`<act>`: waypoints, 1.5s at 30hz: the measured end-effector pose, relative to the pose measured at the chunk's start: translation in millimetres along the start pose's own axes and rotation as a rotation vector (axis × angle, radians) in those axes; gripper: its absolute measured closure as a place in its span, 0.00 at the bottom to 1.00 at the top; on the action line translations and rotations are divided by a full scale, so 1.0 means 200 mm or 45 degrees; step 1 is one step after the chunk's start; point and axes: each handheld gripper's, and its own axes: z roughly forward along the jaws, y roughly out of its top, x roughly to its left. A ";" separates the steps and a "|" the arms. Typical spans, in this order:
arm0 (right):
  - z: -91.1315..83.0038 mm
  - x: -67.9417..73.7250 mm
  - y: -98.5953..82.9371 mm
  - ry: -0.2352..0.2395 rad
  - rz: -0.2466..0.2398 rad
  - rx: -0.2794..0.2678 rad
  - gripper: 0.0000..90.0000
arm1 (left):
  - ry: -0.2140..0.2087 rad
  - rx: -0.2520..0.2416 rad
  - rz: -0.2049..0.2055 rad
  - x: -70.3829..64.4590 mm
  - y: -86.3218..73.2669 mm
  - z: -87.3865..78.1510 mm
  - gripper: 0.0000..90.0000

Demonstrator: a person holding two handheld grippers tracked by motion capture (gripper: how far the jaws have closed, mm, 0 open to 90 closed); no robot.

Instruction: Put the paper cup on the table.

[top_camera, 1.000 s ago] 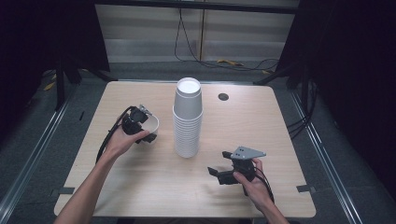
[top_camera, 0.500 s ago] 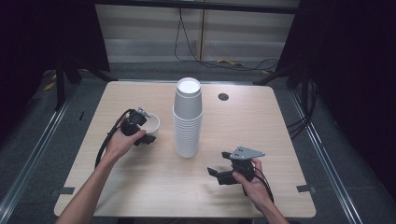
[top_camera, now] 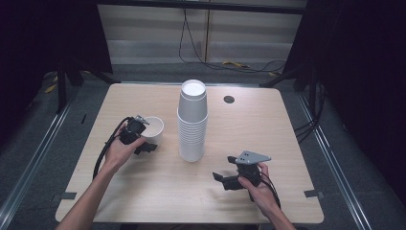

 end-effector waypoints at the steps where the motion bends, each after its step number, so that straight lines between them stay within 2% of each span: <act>1: 0.00 0.00 0.00 -0.001 -0.001 0.000 0.15 | 0.000 -0.011 -0.006 -0.01 -0.01 -0.01 0.18; 5: 0.00 0.00 0.00 -0.004 -0.006 0.000 0.15 | 0.031 -0.019 -0.007 -0.01 -0.03 -0.03 0.18; 8: 0.00 0.00 0.00 -0.003 -0.007 -0.007 0.15 | 0.017 -0.038 -0.005 0.00 -0.05 -0.05 0.19; 9: 0.00 0.00 0.00 -0.004 -0.004 -0.006 0.15 | 0.000 -0.056 -0.026 0.00 -0.06 -0.06 0.19; 10: 0.00 0.00 0.00 -0.004 -0.003 -0.005 0.15 | -0.013 -0.076 -0.013 0.01 -0.07 -0.07 0.18; 11: 0.00 0.00 0.00 -0.005 -0.001 -0.005 0.15 | -0.045 -0.091 -0.027 0.02 -0.08 -0.08 0.18; 14: 0.00 0.00 0.00 -0.004 -0.004 -0.008 0.15 | -0.048 -0.113 -0.044 0.01 -0.10 -0.10 0.18; 16: 0.00 0.00 0.00 -0.005 -0.004 -0.008 0.15 | -0.061 -0.124 -0.024 -0.01 -0.11 -0.11 0.18; 18: 0.00 0.00 0.00 -0.006 -0.004 -0.010 0.15 | -0.042 -0.148 0.015 -0.03 -0.12 -0.13 0.18; 20: 0.00 0.00 0.00 -0.010 -0.002 -0.006 0.15 | -0.055 -0.162 0.040 -0.05 -0.13 -0.14 0.18; 23: 0.00 0.00 0.00 -0.008 -0.004 -0.006 0.15 | -0.061 -0.187 0.052 -0.07 -0.15 -0.14 0.18; 26: 0.01 0.00 0.00 -0.007 -0.008 -0.008 0.15 | -0.023 -0.229 0.046 -0.09 -0.17 -0.15 0.18; 29: 0.00 0.00 0.00 -0.016 -0.004 -0.007 0.15 | -0.077 -0.245 0.040 -0.11 -0.19 -0.15 0.19; 30: 0.00 0.00 0.00 -0.017 -0.004 -0.007 0.15 | -0.069 -0.250 0.054 -0.11 -0.20 -0.15 0.19; 33: 0.00 0.00 0.00 -0.016 -0.003 -0.010 0.15 | -0.070 -0.277 0.048 -0.13 -0.23 -0.16 0.19; 36: 0.00 0.00 0.00 -0.018 -0.006 -0.013 0.15 | -0.072 -0.321 0.028 -0.14 -0.25 -0.18 0.19; 38: 0.00 0.01 0.00 -0.022 -0.006 -0.013 0.15 | -0.064 -0.366 0.035 -0.15 -0.26 -0.19 0.19; 41: 0.00 0.01 0.00 -0.020 -0.009 -0.016 0.15 | -0.123 -0.410 0.018 -0.18 -0.28 -0.20 0.19; 45: 0.00 0.01 0.00 -0.020 -0.007 -0.016 0.15 | -0.132 -0.440 0.040 -0.23 -0.30 -0.21 0.19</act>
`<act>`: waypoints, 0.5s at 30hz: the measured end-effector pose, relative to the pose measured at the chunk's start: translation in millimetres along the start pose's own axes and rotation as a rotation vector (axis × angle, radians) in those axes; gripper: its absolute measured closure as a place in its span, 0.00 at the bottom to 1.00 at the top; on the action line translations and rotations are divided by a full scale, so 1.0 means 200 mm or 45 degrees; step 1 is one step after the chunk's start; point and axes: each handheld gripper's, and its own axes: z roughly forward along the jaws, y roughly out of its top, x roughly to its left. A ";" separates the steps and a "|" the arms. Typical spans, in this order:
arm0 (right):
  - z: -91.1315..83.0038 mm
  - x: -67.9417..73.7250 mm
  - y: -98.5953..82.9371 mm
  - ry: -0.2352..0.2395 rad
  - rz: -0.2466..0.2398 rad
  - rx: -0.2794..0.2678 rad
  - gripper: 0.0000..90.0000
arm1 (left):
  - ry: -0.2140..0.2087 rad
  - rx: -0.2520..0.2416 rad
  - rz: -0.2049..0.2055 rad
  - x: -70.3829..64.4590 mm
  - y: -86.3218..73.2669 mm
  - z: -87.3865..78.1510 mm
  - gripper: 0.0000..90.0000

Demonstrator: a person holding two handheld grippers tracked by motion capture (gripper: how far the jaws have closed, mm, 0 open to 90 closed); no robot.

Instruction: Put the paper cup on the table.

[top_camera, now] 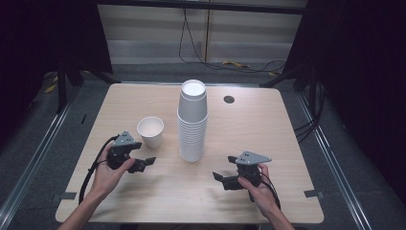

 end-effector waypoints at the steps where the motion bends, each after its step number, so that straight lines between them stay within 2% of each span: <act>1: 0.00 0.00 0.00 -0.002 -0.002 0.001 0.15 | -0.001 -0.008 0.009 -0.01 -0.01 0.00 0.19; 3: 0.00 0.00 0.00 0.001 -0.002 -0.001 0.15 | 0.002 -0.020 0.016 -0.04 -0.01 0.01 0.19; 5: 0.00 0.00 0.00 0.004 -0.006 -0.004 0.15 | -0.024 -0.030 0.015 -0.07 -0.01 0.00 0.19; 10: -0.01 0.01 0.00 0.010 -0.001 -0.020 0.15 | -0.066 -0.090 -0.056 -0.11 -0.01 0.00 0.19; 11: -0.01 0.01 0.00 0.014 -0.002 -0.025 0.15 | -0.054 -0.108 -0.062 -0.12 -0.01 0.00 0.18; 12: -0.01 0.01 0.00 0.015 -0.005 -0.028 0.15 | -0.041 -0.139 -0.042 -0.13 -0.01 0.01 0.18; 13: -0.01 0.01 0.00 0.019 -0.004 -0.029 0.15 | -0.043 -0.138 -0.027 -0.15 -0.01 0.02 0.18; 15: -0.01 0.01 0.00 0.023 -0.003 -0.025 0.15 | -0.058 -0.141 -0.043 -0.17 -0.02 0.03 0.18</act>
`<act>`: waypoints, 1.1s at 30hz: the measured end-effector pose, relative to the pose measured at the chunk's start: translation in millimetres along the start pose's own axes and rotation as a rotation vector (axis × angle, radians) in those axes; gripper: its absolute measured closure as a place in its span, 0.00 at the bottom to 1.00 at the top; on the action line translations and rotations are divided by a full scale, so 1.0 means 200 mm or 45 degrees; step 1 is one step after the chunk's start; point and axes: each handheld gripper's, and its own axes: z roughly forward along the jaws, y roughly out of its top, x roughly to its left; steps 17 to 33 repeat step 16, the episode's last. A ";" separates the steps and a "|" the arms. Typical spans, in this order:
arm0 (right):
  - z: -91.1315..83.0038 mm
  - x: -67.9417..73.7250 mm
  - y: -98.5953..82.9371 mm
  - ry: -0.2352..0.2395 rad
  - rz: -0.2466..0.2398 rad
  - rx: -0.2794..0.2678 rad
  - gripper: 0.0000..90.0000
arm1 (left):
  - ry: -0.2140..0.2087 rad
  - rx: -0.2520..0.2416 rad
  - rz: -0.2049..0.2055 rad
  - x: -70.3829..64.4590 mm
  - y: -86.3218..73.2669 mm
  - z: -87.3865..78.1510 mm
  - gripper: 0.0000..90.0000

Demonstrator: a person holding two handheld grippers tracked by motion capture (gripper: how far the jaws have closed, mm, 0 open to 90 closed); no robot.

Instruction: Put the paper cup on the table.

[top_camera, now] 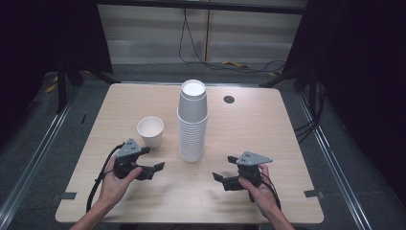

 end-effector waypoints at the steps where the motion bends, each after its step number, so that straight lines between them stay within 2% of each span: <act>1: 0.00 0.00 0.00 0.007 0.000 -0.001 0.15 | 0.002 -0.005 0.004 -0.01 -0.01 0.00 0.18; 3: 0.00 0.00 0.00 0.018 0.001 -0.007 0.15 | 0.002 -0.007 0.018 -0.04 -0.02 0.01 0.18; 5: -0.01 0.01 0.00 0.021 0.003 -0.014 0.15 | -0.027 -0.010 0.004 -0.06 -0.02 0.02 0.18; 9: -0.01 0.01 0.00 0.036 0.006 -0.018 0.15 | -0.020 0.008 0.048 -0.11 -0.06 0.03 0.18; 11: 0.00 0.02 -0.01 0.054 0.010 -0.019 0.15 | -0.048 0.000 0.013 -0.12 -0.07 0.02 0.18; 13: 0.00 0.02 -0.01 0.057 0.001 -0.028 0.15 | -0.035 -0.007 0.035 -0.13 -0.07 0.02 0.18; 15: 0.01 0.02 -0.01 0.070 0.013 -0.025 0.15 | -0.030 -0.013 0.033 -0.13 -0.09 0.01 0.18; 16: 0.01 0.02 -0.01 0.069 0.011 -0.022 0.15 | -0.053 -0.012 -0.003 -0.13 -0.10 0.01 0.18; 33: 0.01 0.02 -0.01 0.069 0.011 -0.022 0.15 | -0.053 -0.012 -0.003 -0.13 -0.10 0.01 0.18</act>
